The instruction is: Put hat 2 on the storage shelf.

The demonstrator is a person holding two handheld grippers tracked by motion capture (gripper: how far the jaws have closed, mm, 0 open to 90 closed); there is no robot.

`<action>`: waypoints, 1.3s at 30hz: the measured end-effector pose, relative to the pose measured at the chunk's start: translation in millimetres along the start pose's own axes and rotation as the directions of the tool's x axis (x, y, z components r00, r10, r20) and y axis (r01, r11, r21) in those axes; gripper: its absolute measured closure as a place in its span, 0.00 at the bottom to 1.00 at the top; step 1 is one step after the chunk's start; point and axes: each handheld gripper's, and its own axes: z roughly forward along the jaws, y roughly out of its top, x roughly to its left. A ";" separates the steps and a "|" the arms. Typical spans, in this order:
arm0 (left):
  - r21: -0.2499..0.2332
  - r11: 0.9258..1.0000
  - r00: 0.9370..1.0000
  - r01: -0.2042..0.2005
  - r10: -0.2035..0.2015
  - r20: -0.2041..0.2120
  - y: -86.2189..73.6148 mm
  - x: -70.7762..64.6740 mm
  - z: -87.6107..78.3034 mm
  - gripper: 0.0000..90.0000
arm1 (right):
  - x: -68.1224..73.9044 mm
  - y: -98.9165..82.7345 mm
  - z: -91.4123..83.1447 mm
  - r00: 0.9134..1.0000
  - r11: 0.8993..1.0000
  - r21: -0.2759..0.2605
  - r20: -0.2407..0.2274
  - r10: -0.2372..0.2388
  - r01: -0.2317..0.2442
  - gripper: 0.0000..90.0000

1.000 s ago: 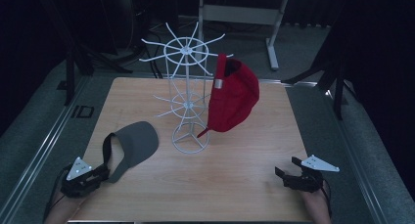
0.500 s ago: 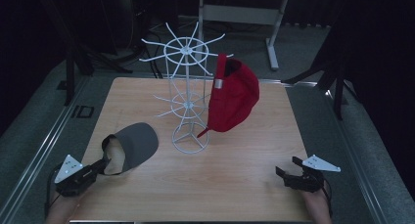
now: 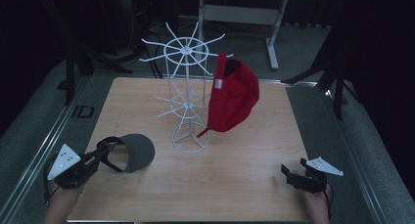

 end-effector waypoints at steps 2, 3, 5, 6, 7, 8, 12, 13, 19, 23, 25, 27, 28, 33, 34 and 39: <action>-0.014 1.000 1.000 -0.008 0.008 0.002 6.5 -0.8 0.0 0.93 | -0.5 -1.6 0.3 1.000 1.000 0.005 0.004 0.004 -0.004 0.16; -0.023 1.000 1.000 -0.012 0.012 0.008 9.8 -1.3 -0.2 0.93 | -0.7 -2.1 0.1 1.000 1.000 0.005 0.006 0.005 -0.005 0.16; -0.052 0.998 1.000 -0.028 0.028 0.011 16.5 -3.7 -1.4 0.93 | -1.5 -2.4 -0.5 1.000 1.000 -0.001 0.007 0.011 -0.011 0.16; -0.052 0.998 1.000 -0.028 0.028 0.011 16.5 -3.7 -1.4 0.93 | -1.5 -2.4 -0.5 1.000 1.000 -0.001 0.007 0.011 -0.011 0.16; -0.071 0.996 0.999 -0.045 0.046 0.006 22.4 -6.2 -2.3 0.93 | -2.6 -3.0 -0.7 1.000 1.000 -0.005 0.003 0.024 -0.024 0.16; -0.082 0.996 0.999 -0.044 0.045 0.013 24.9 -6.8 -2.5 0.93 | -2.6 -3.0 -0.7 1.000 1.000 -0.005 0.003 0.024 -0.024 0.16; -0.136 0.990 0.998 -0.030 0.036 0.042 42.1 -7.2 -2.4 0.93 | -2.3 -3.4 0.0 1.000 1.000 -0.006 -0.006 0.023 -0.023 0.16; -0.142 0.990 0.998 -0.024 0.032 0.053 45.9 -6.9 -2.2 0.93 | -2.0 -3.2 -0.1 1.000 1.000 -0.006 -0.008 0.021 -0.021 0.16; -0.162 0.985 0.996 -0.058 0.068 0.057 69.7 -11.8 -4.2 0.93 | -3.5 -3.5 -0.3 0.999 1.000 -0.007 -0.016 0.030 -0.030 0.16; -0.179 0.980 0.994 -0.085 0.095 0.049 80.0 -16.7 -8.0 0.93 | -3.8 -3.7 0.0 0.999 0.999 -0.005 -0.026 0.033 -0.033 0.16; -0.209 0.973 0.992 -0.097 0.111 0.059 90.5 -21.5 -13.9 0.93 | -3.7 -2.8 -0.4 0.999 0.999 -0.007 -0.039 0.032 -0.032 0.16; -0.216 0.972 0.992 -0.093 0.110 0.067 93.9 -22.5 -15.7 0.93 | -3.6 -2.6 -0.1 0.999 0.999 -0.008 -0.044 0.032 -0.032 0.16; -0.220 0.971 0.991 -0.093 0.112 0.073 100.4 -22.8 -18.9 0.93 | -3.8 -2.6 0.3 0.998 0.999 -0.008 -0.050 0.031 -0.032 0.16; -0.251 0.965 0.989 -0.077 0.106 0.104 121.2 -21.6 -25.1 0.93 | -2.4 -1.9 0.9 0.996 1.000 -0.007 -0.087 0.019 -0.020 0.16; -0.251 0.965 0.989 -0.077 0.106 0.104 121.2 -21.6 -25.1 0.93 | -2.0 -1.8 1.1 0.996 1.000 -0.007 -0.090 0.015 -0.016 0.16; -0.273 0.959 0.970 -0.079 0.137 0.199 148.7 -21.7 -24.8 0.92 | -2.4 -1.5 1.1 0.994 1.000 -0.012 -0.106 0.015 -0.017 0.16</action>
